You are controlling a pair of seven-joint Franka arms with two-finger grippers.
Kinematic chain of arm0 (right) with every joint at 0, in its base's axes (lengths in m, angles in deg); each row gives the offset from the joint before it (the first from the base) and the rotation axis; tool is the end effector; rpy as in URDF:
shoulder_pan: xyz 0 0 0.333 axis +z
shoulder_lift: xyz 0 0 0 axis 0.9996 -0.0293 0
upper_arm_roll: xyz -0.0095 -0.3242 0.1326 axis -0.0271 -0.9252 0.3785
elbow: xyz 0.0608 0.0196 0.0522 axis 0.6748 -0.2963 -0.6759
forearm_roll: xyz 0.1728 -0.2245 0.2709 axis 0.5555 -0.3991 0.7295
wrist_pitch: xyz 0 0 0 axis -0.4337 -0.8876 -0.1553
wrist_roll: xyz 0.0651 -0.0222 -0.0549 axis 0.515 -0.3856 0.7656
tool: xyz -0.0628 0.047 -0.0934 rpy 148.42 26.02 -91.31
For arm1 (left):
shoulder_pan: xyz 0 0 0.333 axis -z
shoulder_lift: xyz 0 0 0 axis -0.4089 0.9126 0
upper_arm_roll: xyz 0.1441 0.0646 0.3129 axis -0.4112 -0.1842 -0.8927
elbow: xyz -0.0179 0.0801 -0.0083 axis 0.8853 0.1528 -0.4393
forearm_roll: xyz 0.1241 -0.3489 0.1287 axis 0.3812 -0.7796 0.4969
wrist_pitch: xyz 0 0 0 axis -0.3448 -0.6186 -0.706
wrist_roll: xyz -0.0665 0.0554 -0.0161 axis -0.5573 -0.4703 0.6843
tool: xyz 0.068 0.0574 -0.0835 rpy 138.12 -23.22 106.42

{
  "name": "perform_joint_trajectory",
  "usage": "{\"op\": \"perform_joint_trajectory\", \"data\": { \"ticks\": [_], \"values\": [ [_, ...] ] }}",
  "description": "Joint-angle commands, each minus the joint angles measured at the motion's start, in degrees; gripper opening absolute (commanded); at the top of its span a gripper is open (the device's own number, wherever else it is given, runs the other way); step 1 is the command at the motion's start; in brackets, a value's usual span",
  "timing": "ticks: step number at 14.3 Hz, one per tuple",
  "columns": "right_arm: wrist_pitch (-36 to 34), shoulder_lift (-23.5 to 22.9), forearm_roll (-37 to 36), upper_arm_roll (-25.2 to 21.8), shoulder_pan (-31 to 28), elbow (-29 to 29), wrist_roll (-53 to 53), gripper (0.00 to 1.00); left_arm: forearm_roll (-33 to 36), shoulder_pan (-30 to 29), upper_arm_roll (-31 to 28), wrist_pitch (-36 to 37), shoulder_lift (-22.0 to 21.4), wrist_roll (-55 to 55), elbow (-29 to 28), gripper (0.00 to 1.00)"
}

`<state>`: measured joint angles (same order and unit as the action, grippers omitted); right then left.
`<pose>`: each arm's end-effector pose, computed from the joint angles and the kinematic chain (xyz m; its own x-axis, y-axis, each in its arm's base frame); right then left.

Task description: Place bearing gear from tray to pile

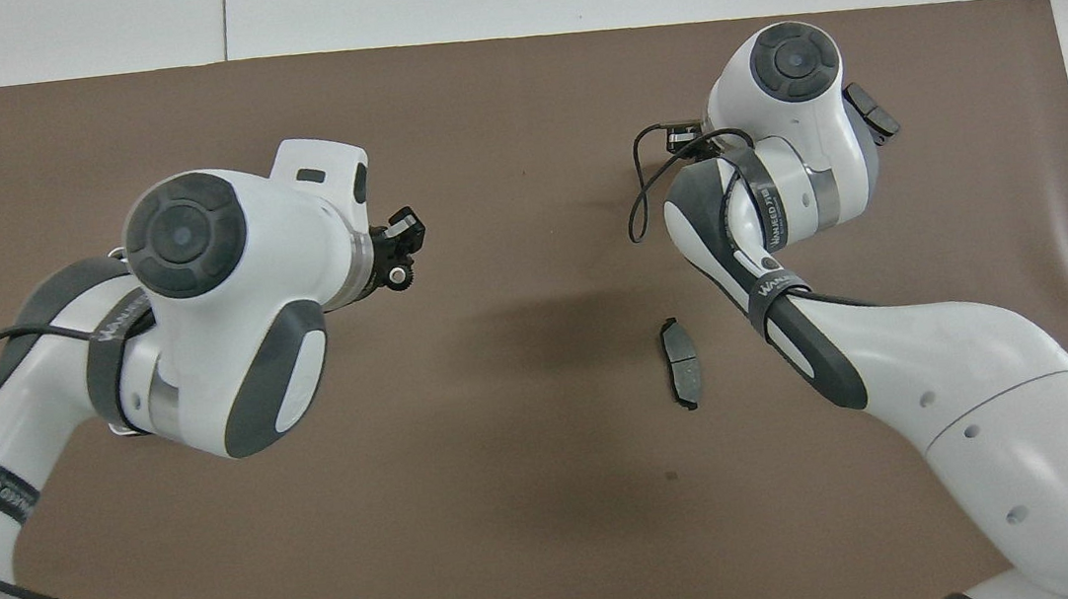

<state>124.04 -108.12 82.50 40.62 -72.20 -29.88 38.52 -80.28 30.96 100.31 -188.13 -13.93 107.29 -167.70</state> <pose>0.7469 0.1454 0.3094 0.9780 -0.1521 0.1425 -0.1631 -0.9842 0.0691 0.5659 -0.3034 0.4568 0.8713 0.4837 0.0823 0.4651 -0.8677 0.1755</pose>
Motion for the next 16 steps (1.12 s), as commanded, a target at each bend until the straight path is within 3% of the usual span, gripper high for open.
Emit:
{"op": "perform_joint_trajectory", "data": {
  "ticks": [1, 2, 4, 7, 8, 9, 10, 11, 12, 13, 14, 15, 16],
  "values": [
    [-3.7, 1.9, -0.8, 0.7, -3.4, 0.2, 3.6, 0.01, 15.1, 1.0, 5.6, -3.8, 9.6, 19.8, 2.6, 0.0],
    [-5.1, 2.5, -0.8, 0.7, -4.5, 0.2, 4.8, 0.01, 19.9, 1.0, 7.0, -3.9, 12.1, 25.2, 4.0, 0.0],
    [-5.8, 3.2, -0.3, 0.8, -6.4, 0.1, 6.7, 0.01, 22.1, 1.1, 7.4, -5.6, 15.4, 29.0, 4.8, 0.0],
    [-5.0, 3.2, 0.3, 0.8, -8.3, -0.3, 7.1, 0.01, 22.1, 1.7, 7.4, -11.3, 16.4, 31.7, 3.8, 0.0],
    [-5.0, 3.2, 0.3, 0.8, -8.8, -0.5, 8.0, 0.03, 22.1, 1.7, 7.4, -12.8, 16.4, 32.6, 3.0, 0.05],
    [-5.2, 3.3, 0.4, 0.8, -9.5, -0.6, 8.3, 0.13, 22.1, 1.5, 7.4, -14.4, 16.3, 32.8, 2.0, 0.2],
    [-5.5, 3.4, 0.6, 0.8, -10.0, -0.8, 8.1, 0.25, 22.2, 1.4, 7.4, -15.7, 16.3, 32.8, 1.3, 0.42],
    [-6.1, 3.4, 0.7, 0.8, -10.3, -1.1, 7.8, 0.28, 22.3, 1.1, 7.4, -16.0, 16.3, 32.7, 0.9, 0.6],
    [-6.6, 4.1, 0.8, 0.8, -10.3, -2.1, 7.2, 0.32, 22.3, 1.0, 7.4, -16.6, 16.2, 32.7, 0.6, 0.88],
    [-6.9, 4.5, 0.8, 0.8, -10.3, -2.9, 5.7, 0.37, 22.3, 1.0, 7.4, -16.1, 16.2, 32.5, 0.5, 1.0],
    [-7.6, 4.6, 0.8, 0.8, -10.2, -3.0, 3.9, 0.44, 22.2, 1.0, 7.4, -15.0, 16.1, 32.2, 1.2, 1.0],
    [-8.7, 4.7, 0.8, 0.9, -10.0, -2.9, 2.7, 0.64, 22.3, 0.9, 7.4, -12.5, 15.5, 32.1, 1.6, 1.0],
    [-9.0, 4.7, 0.8, 0.8, -9.6, -2.9, 2.2, 0.98, 22.2, 0.1, 7.4, -10.1, 14.4, 31.7, 1.7, 1.0]
  ]
}}
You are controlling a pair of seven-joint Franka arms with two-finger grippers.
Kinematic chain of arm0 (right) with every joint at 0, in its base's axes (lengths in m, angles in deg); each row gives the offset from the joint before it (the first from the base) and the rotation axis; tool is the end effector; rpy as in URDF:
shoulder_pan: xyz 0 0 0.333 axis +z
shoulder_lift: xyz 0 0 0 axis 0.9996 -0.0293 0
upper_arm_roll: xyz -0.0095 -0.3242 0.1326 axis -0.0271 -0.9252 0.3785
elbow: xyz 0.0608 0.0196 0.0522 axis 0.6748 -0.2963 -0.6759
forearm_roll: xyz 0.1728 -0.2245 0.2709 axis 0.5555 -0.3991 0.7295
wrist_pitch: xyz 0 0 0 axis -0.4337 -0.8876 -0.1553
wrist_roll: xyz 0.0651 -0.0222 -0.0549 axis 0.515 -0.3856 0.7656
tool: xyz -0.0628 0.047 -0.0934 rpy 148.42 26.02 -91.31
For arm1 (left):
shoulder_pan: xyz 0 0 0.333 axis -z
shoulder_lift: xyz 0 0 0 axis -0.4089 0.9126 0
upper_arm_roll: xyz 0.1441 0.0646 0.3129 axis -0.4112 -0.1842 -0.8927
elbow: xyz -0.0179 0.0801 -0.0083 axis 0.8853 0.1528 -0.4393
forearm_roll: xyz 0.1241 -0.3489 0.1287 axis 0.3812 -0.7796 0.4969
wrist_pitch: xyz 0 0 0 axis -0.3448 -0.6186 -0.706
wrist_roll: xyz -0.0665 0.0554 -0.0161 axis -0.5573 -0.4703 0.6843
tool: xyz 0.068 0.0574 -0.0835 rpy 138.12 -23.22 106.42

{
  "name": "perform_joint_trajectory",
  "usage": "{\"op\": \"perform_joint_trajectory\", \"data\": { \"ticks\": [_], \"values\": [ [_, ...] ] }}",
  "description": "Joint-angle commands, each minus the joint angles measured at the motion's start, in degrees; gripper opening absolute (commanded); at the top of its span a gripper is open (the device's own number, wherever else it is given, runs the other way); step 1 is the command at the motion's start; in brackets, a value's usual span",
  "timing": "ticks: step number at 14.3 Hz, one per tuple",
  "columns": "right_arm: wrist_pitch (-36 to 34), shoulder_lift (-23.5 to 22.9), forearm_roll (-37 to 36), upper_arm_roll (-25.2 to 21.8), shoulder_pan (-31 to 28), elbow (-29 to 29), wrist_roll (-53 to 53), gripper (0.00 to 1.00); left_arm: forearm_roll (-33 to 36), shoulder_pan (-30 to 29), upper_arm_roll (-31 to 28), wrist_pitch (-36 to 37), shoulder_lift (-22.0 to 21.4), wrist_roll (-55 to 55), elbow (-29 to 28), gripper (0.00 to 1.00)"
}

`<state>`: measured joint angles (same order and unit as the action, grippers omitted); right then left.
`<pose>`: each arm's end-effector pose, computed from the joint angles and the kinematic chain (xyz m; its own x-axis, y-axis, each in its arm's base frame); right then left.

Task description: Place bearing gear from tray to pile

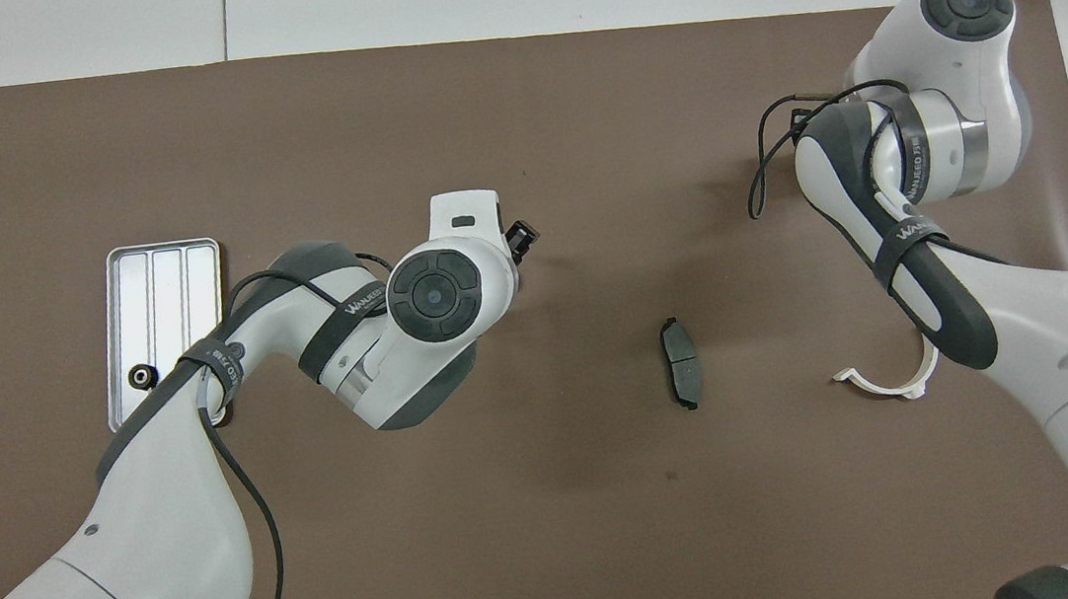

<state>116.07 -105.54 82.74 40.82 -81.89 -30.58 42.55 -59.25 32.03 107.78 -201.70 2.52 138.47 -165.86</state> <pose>0.7423 0.0171 0.3243 0.9641 -0.2632 0.0349 -0.2654 -0.9585 0.1039 0.5661 -0.3943 0.3364 0.7603 0.6424 0.0961 0.6090 -0.7565 0.2382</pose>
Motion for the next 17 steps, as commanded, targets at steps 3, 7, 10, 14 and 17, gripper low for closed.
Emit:
{"op": "perform_joint_trajectory", "data": {
  "ticks": [3, 7, 10, 14, 17],
  "values": [
    [-0.7, 3.7, 0.4, 1.2, 0.5, -2.2, -1.8, 1.0, 0.2, -5.1, -0.2, 7.7, -8.8, -5.1, -2.1, 1.0],
    [1.7, 6.0, 0.5, 7.4, 1.4, -1.2, -2.7, 1.0, -11.6, -8.2, -4.7, 13.7, -13.9, -22.7, -2.0, 1.0],
    [9.3, 5.6, 0.5, 11.2, 5.7, -1.7, -10.4, 1.0, -20.7, -8.2, -12.7, 18.7, -16.7, -39.8, -2.2, 1.0],
    [14.1, 3.9, -0.6, 11.0, 16.0, -1.3, -14.3, 0.98, -23.7, -8.2, -22.9, 19.5, -20.3, -53.0, -8.8, 1.0],
    [15.6, 2.1, -1.2, 10.8, 21.1, -1.3, -18.1, 0.96, -23.7, -8.2, -28.5, 15.4, -22.2, -58.5, -14.5, 1.0]
  ]
}}
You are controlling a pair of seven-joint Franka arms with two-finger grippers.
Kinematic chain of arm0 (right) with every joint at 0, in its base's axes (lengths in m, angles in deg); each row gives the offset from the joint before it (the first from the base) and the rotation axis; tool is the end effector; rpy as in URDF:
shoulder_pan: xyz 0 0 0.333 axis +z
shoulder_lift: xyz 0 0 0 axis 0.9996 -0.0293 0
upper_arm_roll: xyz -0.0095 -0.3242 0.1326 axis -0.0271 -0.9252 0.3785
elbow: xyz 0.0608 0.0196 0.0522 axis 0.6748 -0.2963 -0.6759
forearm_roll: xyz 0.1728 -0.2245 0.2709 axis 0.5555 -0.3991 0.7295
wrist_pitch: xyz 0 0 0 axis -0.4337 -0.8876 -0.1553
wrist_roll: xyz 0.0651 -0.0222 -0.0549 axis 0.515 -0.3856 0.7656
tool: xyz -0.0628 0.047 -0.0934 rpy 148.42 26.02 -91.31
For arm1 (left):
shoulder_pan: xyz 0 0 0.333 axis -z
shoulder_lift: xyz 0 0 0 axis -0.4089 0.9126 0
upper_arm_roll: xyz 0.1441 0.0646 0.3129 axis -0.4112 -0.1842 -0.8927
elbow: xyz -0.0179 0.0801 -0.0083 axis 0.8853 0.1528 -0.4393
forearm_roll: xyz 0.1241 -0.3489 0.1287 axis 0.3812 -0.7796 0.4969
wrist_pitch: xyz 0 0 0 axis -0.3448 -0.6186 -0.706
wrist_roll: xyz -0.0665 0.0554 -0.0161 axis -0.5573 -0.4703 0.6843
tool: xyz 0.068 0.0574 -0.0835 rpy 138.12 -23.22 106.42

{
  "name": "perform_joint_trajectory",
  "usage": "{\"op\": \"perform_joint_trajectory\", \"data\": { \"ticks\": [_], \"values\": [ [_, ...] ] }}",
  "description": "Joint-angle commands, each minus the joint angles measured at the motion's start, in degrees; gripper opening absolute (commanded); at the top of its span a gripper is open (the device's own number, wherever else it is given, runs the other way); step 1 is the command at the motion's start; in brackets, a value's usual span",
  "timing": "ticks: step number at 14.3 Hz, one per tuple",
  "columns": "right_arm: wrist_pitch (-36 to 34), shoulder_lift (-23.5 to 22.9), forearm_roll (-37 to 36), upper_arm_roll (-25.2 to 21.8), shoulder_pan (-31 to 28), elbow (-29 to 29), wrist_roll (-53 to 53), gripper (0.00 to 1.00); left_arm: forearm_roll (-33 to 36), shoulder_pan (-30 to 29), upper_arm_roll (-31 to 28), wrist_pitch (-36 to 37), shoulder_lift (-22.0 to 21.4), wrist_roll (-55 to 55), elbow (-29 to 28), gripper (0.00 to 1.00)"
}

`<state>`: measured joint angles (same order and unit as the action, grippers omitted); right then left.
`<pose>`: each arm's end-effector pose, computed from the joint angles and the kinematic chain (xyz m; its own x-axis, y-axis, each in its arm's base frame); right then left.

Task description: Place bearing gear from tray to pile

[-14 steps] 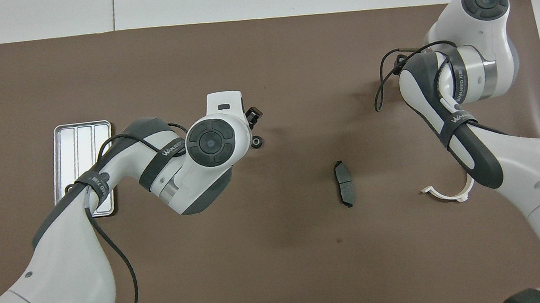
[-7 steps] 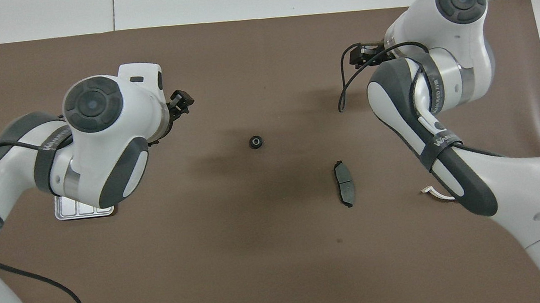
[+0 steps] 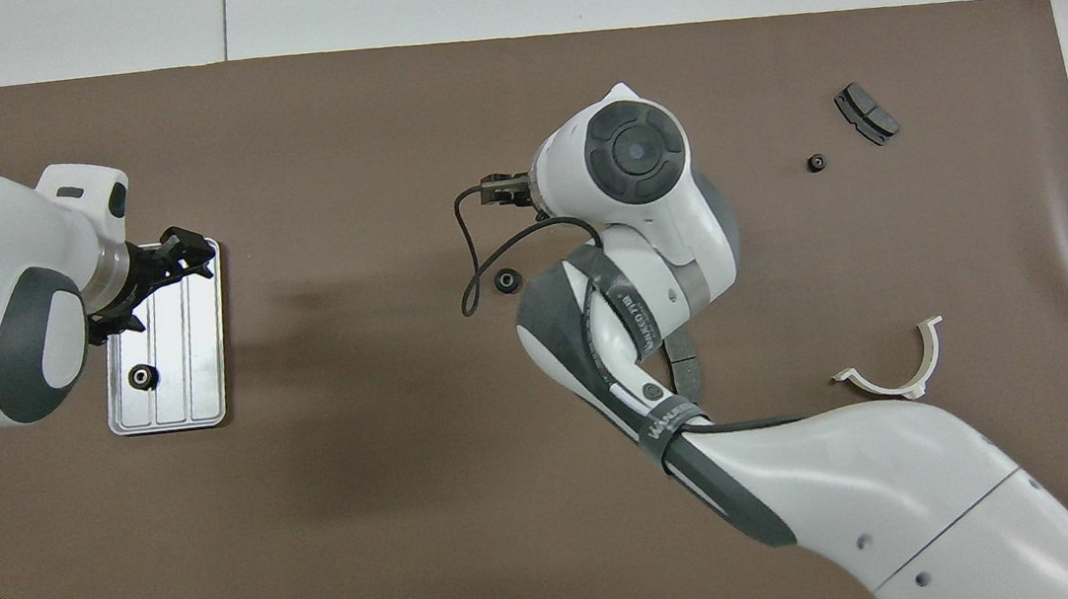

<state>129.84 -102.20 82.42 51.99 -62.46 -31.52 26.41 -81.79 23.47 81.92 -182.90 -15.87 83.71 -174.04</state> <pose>0.6631 0.3789 0.3843 0.9703 -0.0702 0.2314 -0.0336 -0.9868 -0.1586 0.6034 -0.0383 0.4065 0.8587 0.5119 0.0234 0.5123 -0.8586 -0.0194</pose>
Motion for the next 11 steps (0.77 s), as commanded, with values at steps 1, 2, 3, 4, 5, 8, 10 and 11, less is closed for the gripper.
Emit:
{"op": "perform_joint_trajectory", "data": {
  "ticks": [1, 2, 3, 4, 5, 8, 10, 11],
  "values": [
    [2.0, -2.3, -2.0, -0.3, 2.8, -0.3, -3.6, 0.95, -1.2, 0.3, -4.1, -5.2, -4.3, -5.4, -8.9, 1.0],
    [3.1, -3.7, -4.1, -0.3, 3.6, -0.3, -5.4, 0.95, -1.2, 0.4, -5.1, -7.5, -4.7, -5.9, -11.3, 1.0],
    [5.0, -4.1, -6.2, -0.2, 3.7, -0.8, -6.9, 0.92, -1.2, 0.2, -5.7, -9.6, -4.6, -5.9, -12.8, 1.0],
    [4.6, -4.1, -6.7, -0.2, 3.8, -1.1, -7.0, 0.92, -1.2, 0.2, -5.9, -11.1, -4.2, -6.0, -13.8, 1.0],
    [4.5, -4.0, -6.7, -0.2, 3.9, -2.0, -7.0, 0.9, -1.2, 0.0, -5.9, -11.9, -3.7, -5.9, -14.3, 1.0],
    [4.7, -3.7, -6.8, -0.2, 4.1, -5.1, -7.2, 0.78, -1.4, -1.0, -6.4, -12.3, -3.3, -5.9, -16.0, 0.8],
    [4.5, -3.2, -6.8, -0.2, 4.1, -7.1, -7.3, 0.69, -1.3, -1.0, -7.0, -13.2, -3.5, -6.0, -17.1, 0.75],
    [4.5, -2.9, -6.8, -0.2, 4.2, -7.7, -7.4, 0.65, -1.3, -1.0, -7.0, -14.0, -3.4, -6.0, -17.5, 0.74]
  ]
}}
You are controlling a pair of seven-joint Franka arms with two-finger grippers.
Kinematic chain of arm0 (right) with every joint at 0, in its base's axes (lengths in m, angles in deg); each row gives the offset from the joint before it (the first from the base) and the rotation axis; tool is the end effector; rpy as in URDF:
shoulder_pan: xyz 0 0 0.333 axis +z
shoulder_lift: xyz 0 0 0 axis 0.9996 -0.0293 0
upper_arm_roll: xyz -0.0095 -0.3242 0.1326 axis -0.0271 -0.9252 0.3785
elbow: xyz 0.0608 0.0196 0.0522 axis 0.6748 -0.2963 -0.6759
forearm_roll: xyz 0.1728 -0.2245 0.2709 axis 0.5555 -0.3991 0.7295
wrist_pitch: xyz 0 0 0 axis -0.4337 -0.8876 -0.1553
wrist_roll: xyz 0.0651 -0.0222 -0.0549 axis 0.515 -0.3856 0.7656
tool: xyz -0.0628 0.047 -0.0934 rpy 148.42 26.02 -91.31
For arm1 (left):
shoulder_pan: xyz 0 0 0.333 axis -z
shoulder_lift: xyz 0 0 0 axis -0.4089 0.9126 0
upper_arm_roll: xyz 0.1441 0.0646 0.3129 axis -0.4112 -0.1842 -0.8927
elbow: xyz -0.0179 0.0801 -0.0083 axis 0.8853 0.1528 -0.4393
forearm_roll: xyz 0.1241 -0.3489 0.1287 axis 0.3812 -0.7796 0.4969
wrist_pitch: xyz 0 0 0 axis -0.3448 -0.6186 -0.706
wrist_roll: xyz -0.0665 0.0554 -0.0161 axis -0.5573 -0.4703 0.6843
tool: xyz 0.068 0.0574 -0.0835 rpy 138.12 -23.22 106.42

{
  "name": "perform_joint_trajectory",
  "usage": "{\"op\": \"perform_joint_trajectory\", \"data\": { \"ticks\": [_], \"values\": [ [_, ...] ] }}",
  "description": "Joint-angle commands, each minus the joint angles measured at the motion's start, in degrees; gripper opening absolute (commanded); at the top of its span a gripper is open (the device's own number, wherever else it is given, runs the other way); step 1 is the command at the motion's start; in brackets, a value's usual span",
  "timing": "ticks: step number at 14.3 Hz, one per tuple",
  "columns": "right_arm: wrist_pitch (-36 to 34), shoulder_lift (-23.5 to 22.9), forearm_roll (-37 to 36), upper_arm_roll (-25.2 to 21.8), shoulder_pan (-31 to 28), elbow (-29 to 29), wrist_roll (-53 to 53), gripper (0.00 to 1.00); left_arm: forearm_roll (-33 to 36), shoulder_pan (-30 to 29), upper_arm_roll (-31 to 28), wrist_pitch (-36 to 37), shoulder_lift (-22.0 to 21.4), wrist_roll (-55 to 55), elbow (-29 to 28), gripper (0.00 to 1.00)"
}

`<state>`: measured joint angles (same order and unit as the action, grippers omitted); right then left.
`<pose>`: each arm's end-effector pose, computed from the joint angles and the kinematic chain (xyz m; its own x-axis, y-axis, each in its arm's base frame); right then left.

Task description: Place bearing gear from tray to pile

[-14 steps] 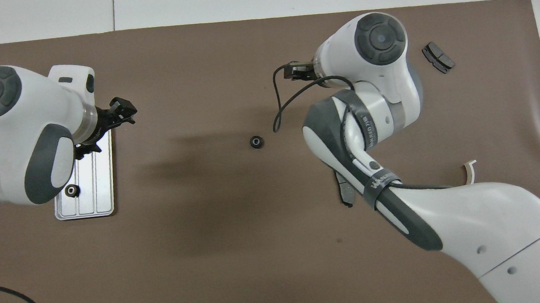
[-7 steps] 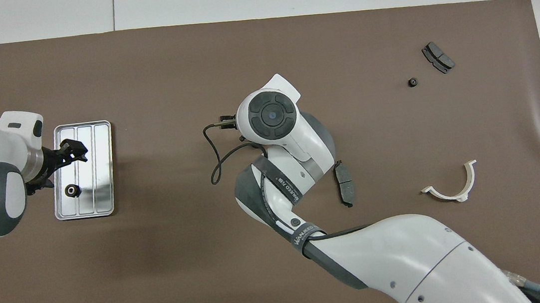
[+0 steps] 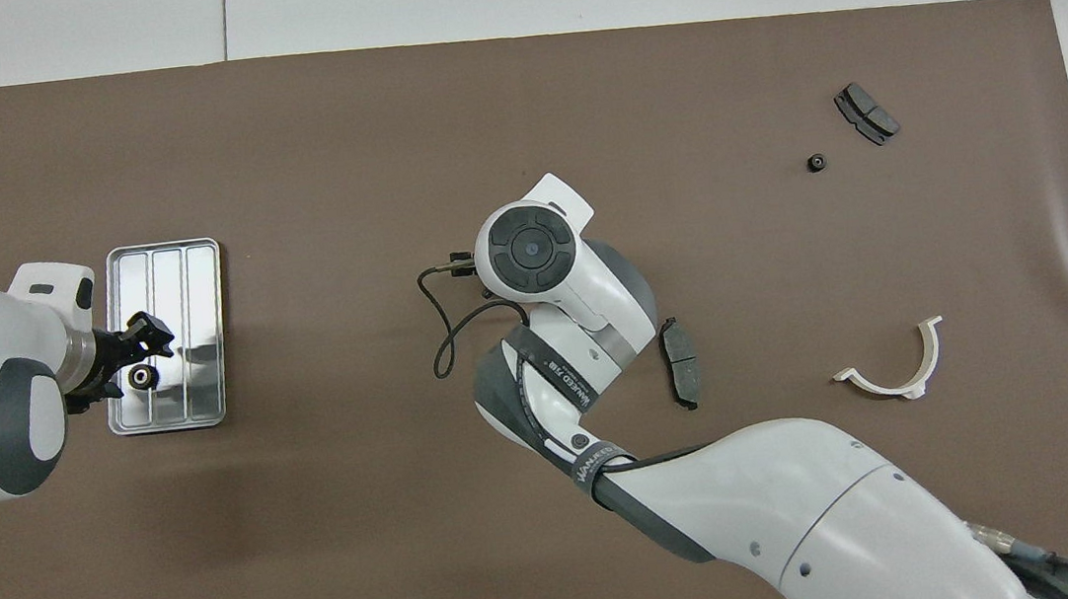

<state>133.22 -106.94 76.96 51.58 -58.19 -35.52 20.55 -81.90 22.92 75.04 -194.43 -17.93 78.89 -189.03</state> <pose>0.6277 0.4183 0.2944 0.9815 -0.0271 0.1896 -0.0147 -0.9977 -0.0665 0.5495 0.0330 0.3301 0.8399 0.5427 0.0064 0.5424 -0.8389 -0.0454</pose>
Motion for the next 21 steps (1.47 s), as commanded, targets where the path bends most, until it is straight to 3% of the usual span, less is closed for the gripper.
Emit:
{"op": "perform_joint_trajectory", "data": {
  "ticks": [1, 4, 6, 7, 8, 10, 12, 16, 21],
  "values": [
    [1.0, 1.9, -1.2, 0.3, 0.5, -3.8, -2.4, 0.59, -1.2, -0.5, -0.1, -3.6, -1.2, -1.2, -3.0, 0.73],
    [0.6, 2.0, -0.9, 0.4, 0.7, -4.0, -3.7, 0.45, -1.3, -0.5, -0.2, -5.5, -0.3, -1.2, -3.3, 0.68],
    [0.7, 2.0, -0.6, 0.5, 1.4, -4.0, -4.3, 0.45, -1.3, -0.5, -0.2, -6.4, 0.3, -1.2, -3.3, 0.48],
    [0.7, 2.1, -0.4, 0.5, 1.8, -4.1, -4.3, 0.45, -1.4, -0.5, -0.2, -6.6, 0.4, -1.2, -3.3, 0.35],
    [0.7, 2.3, -0.5, 0.5, 1.8, -4.3, -4.6, 0.45, -1.4, -0.5, -0.2, -6.2, 0.4, -1.2, -3.1, 0.0],
    [0.9, 2.7, -0.4, 0.5, 2.0, -5.4, -4.7, 0.45, -1.4, -0.4, -0.1, -4.6, 0.5, -1.2, -1.6, 0.0],
    [1.6, 3.0, -0.5, 0.7, 2.0, -6.5, -5.4, 0.45, -1.5, 0.2, 0.1, 2.8, 0.2, -1.2, 2.9, 0.0],
    [1.8, 3.2, -0.5, 0.8, 2.6, -6.7, -5.3, 0.08, -4.4, 1.0, 0.8, 18.6, 0.0, -0.9, 15.2, 0.0],
    [1.0, 3.1, -1.2, 0.6, -0.9, -4.9, -2.9, 0.01, -5.8, 2.0, 4.3, 29.5, -0.4, -0.2, 25.5, 0.0]
  ]
}}
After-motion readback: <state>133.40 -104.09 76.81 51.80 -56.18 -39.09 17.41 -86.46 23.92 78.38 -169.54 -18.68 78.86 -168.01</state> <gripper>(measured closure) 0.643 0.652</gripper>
